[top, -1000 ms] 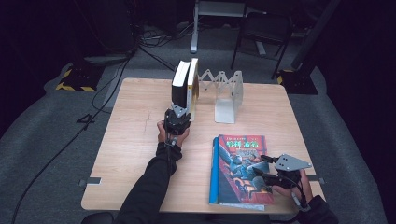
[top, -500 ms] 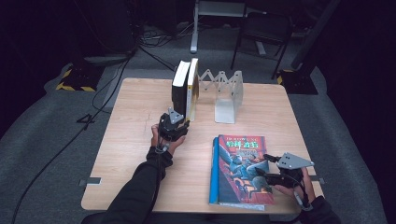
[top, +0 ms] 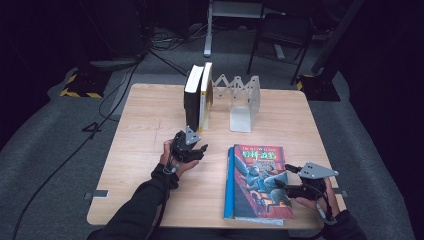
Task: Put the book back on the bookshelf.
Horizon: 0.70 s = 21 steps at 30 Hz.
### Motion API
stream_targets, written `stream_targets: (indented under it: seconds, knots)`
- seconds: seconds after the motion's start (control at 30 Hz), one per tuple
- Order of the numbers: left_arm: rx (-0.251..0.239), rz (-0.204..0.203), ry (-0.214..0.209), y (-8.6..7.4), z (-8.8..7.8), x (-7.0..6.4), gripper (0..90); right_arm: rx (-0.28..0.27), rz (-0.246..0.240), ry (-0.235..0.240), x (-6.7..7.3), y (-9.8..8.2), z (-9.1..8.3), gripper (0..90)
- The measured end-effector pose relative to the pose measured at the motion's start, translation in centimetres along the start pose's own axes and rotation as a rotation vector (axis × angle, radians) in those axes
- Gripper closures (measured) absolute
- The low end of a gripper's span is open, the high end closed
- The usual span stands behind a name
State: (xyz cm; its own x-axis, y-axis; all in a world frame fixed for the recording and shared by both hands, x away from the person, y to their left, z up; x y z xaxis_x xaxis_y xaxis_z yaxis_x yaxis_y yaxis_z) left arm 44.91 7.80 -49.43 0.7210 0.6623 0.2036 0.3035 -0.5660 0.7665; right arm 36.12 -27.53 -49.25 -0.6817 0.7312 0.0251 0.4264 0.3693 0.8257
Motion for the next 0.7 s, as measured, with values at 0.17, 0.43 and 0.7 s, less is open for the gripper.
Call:
stream_targets:
  seconds: [0.17, 0.43, 0.7]
  knots:
    - [-0.015, 0.058, -0.06, -0.3, -0.7, -0.6, 37.3, -0.002, 0.026, -0.013, -0.6, -0.1, -0.3, 29.7]
    - [-0.006, 0.121, -0.105, -1.0, -2.3, -1.4, 35.0, -0.013, 0.067, -0.034, -1.6, -0.7, -1.3, 29.6]
    - [0.018, 0.173, -0.141, -1.9, -3.7, -2.1, 32.6, -0.018, 0.092, -0.045, -2.2, -1.2, -2.1, 29.7]
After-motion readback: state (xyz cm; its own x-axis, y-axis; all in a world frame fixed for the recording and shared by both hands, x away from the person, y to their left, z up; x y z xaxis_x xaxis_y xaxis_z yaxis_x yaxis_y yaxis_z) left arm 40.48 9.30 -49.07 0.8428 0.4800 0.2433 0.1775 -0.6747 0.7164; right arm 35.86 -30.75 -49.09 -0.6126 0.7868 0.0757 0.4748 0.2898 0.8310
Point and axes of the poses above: each handheld gripper's, and its own axes: z roughly forward along the jaws, y roughly out of its top, x roughly to its left, the point moved 5 cm from there along z, roughly forward along the jaws, and after that the axes turned 8 degrees about z, right-handed, at the moved point
